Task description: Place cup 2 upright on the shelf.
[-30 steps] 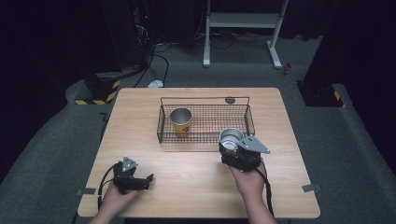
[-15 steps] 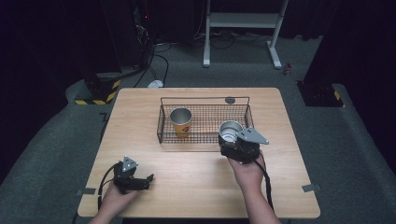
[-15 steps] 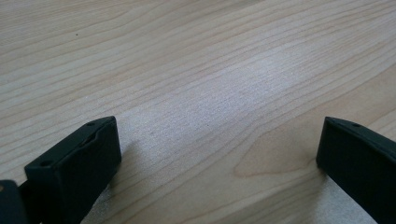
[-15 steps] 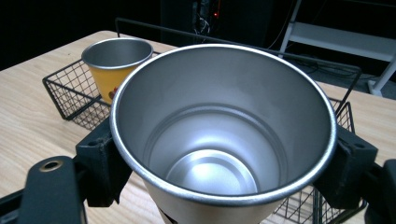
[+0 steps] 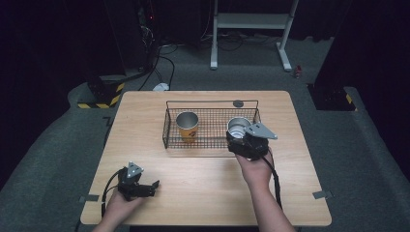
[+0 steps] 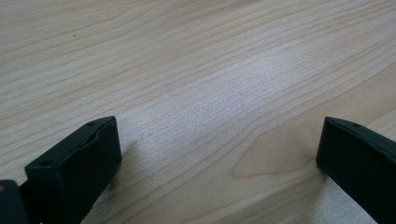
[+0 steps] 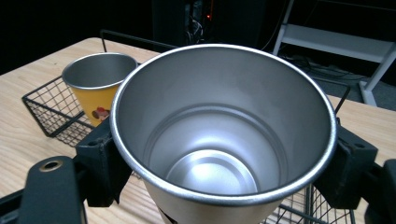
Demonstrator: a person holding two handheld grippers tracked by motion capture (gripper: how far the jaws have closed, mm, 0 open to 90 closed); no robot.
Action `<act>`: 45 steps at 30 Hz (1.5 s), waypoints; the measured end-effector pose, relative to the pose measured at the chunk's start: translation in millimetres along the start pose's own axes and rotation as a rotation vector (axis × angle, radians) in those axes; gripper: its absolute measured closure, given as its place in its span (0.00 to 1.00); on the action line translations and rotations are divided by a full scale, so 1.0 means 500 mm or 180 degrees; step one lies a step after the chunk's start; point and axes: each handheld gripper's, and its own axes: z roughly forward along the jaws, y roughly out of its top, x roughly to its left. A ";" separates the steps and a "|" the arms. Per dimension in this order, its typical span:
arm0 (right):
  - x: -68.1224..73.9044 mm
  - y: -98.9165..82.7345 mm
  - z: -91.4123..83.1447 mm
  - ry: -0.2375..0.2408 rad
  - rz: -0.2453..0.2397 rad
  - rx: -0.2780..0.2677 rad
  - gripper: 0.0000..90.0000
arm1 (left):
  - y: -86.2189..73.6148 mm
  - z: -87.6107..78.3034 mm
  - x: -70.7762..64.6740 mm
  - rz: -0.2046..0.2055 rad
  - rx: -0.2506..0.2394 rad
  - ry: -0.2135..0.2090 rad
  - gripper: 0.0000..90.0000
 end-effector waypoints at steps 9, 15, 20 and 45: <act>-0.015 0.028 0.030 -0.0093 -0.0010 -0.0020 0.21 | 0.000 0.000 0.000 0.0021 0.0003 -0.0016 0.00; -0.026 0.040 0.059 -0.0161 0.0025 0.0084 0.21 | 0.000 0.000 0.000 0.0018 0.0000 -0.0023 0.00; -0.032 0.044 0.082 -0.0195 0.0032 0.0131 0.21 | 0.000 0.000 0.000 0.0020 0.0002 -0.0023 0.00; -0.050 0.049 0.177 -0.0306 0.0146 0.0409 0.21 | 0.000 0.000 -0.001 0.0033 -0.0005 -0.0047 0.00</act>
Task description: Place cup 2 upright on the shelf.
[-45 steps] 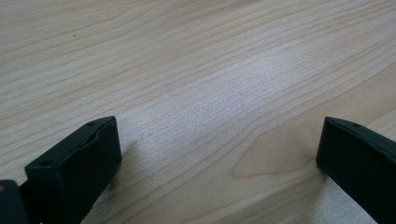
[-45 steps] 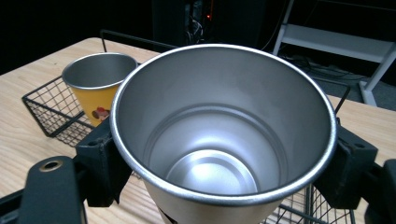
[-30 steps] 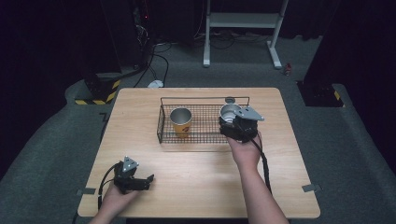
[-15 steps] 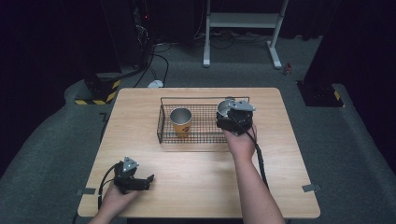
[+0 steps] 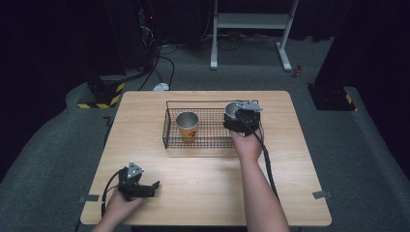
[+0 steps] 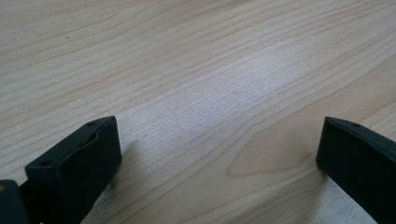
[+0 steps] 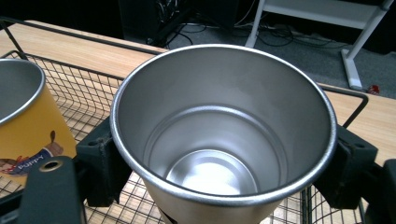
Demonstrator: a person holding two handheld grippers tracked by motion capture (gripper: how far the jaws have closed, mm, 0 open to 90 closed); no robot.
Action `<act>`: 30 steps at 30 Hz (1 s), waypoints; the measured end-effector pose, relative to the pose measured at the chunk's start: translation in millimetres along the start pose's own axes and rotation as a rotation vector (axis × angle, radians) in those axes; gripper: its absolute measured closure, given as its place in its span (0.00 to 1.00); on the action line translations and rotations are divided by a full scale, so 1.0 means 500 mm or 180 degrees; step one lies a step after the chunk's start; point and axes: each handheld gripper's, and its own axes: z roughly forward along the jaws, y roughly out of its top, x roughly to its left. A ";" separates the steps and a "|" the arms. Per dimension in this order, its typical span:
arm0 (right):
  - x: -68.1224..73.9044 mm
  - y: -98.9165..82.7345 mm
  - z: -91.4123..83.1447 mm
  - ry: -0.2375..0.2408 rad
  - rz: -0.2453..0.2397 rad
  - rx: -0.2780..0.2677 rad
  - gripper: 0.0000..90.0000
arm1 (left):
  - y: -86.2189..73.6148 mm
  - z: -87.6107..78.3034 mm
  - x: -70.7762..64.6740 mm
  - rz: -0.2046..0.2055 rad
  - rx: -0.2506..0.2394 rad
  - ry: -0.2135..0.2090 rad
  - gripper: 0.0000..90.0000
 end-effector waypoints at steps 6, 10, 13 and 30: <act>0.002 -0.006 0.014 -0.0005 0.0004 0.0050 0.21 | 0.000 0.000 0.000 0.0001 0.0000 0.0000 0.00; 0.003 -0.010 0.022 -0.0017 0.0004 0.0112 0.21 | 0.000 0.000 0.000 0.0001 -0.0001 0.0000 0.00; 0.003 -0.014 0.029 -0.0028 -0.0005 0.0164 0.21 | 0.000 0.000 0.000 0.0001 -0.0002 0.0000 0.00; 0.010 -0.037 0.062 0.0055 0.0047 0.0445 0.21 | 0.000 0.000 0.000 0.0012 -0.0003 -0.0003 0.00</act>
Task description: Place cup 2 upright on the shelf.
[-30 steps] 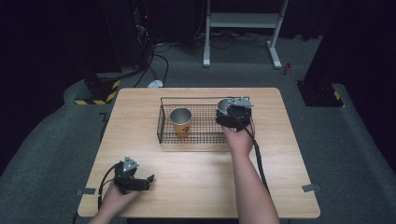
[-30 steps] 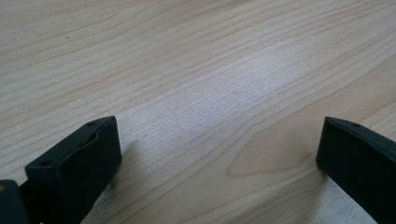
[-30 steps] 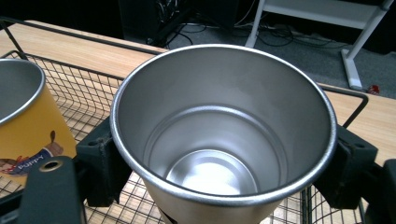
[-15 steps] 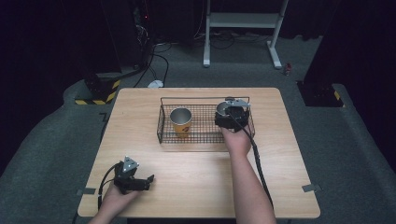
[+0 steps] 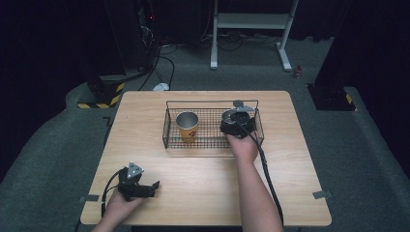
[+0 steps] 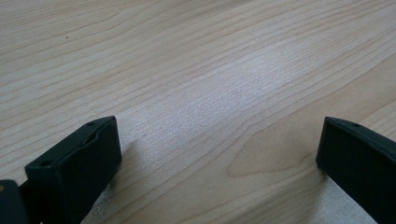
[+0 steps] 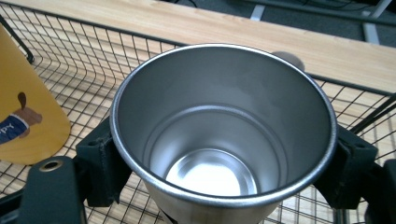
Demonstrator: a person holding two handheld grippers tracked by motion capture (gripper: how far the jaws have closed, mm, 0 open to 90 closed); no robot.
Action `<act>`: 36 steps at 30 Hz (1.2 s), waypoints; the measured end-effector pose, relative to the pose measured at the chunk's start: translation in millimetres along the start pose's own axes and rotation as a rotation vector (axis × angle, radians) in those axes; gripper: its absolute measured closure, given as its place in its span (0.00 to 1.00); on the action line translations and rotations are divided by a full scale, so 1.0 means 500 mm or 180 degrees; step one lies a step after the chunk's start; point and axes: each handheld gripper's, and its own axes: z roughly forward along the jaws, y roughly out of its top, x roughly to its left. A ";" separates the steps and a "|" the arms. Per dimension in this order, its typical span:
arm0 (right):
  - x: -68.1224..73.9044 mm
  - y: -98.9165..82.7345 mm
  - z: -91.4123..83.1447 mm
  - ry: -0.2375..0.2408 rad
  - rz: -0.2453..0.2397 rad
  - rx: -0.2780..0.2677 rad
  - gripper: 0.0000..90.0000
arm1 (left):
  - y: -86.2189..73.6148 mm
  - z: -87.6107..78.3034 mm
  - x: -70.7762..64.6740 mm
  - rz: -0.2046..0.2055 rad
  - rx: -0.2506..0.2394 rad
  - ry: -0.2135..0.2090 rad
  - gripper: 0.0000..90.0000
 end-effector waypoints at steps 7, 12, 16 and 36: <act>0.002 -0.003 0.012 -0.0002 -0.0003 0.0074 0.21 | 0.000 0.000 0.001 0.0014 0.0001 -0.0002 0.00; 0.000 -0.005 0.017 -0.0030 0.0020 0.0139 0.21 | 0.000 0.000 0.001 0.0015 0.0001 -0.0004 0.00; -0.002 -0.007 0.021 -0.0035 0.0000 0.0190 0.21 | 0.000 0.000 0.001 0.0015 0.0000 -0.0006 0.00; -0.006 -0.009 0.032 -0.0020 0.0031 0.0276 0.21 | -0.001 -0.001 0.001 0.0011 -0.0002 -0.0011 0.00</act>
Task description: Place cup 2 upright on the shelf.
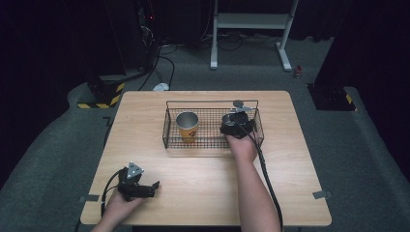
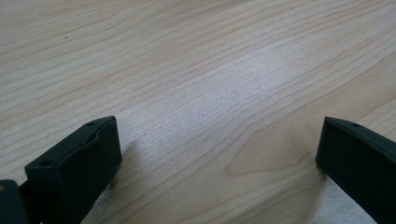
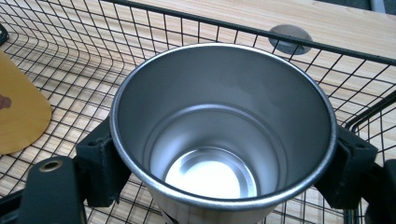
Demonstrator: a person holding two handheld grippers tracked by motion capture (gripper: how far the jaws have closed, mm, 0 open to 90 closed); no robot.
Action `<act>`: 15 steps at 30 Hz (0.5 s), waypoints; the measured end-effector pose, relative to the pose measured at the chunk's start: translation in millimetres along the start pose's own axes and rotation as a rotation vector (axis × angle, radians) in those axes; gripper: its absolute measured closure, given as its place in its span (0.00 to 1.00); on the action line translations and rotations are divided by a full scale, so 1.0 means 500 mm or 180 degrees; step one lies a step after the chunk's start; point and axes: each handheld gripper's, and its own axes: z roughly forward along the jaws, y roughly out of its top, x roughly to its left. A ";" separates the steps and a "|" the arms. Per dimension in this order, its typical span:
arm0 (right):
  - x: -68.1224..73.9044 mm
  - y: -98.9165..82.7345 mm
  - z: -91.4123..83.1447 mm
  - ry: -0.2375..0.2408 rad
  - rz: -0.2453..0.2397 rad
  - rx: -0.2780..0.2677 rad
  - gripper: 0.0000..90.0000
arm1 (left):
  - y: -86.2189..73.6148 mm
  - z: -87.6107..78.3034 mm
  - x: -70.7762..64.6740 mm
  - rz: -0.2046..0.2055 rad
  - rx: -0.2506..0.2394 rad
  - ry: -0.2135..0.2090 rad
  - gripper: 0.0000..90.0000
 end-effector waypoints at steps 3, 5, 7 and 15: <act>0.000 0.000 0.002 0.0001 0.0014 0.0017 0.21 | 0.000 0.000 0.000 0.0007 -0.0001 0.0002 0.00; 0.001 0.000 0.002 0.0007 0.0024 0.0023 0.21 | 0.000 0.000 0.000 -0.0001 -0.0002 -0.0001 0.00; -0.001 -0.001 0.004 0.0010 0.0007 0.0022 0.21 | 0.000 0.000 0.000 0.0007 -0.0001 0.0001 0.00; -0.002 -0.001 0.005 0.0025 0.0041 0.0099 0.21 | -0.001 -0.001 0.000 0.0005 0.0007 -0.0001 0.01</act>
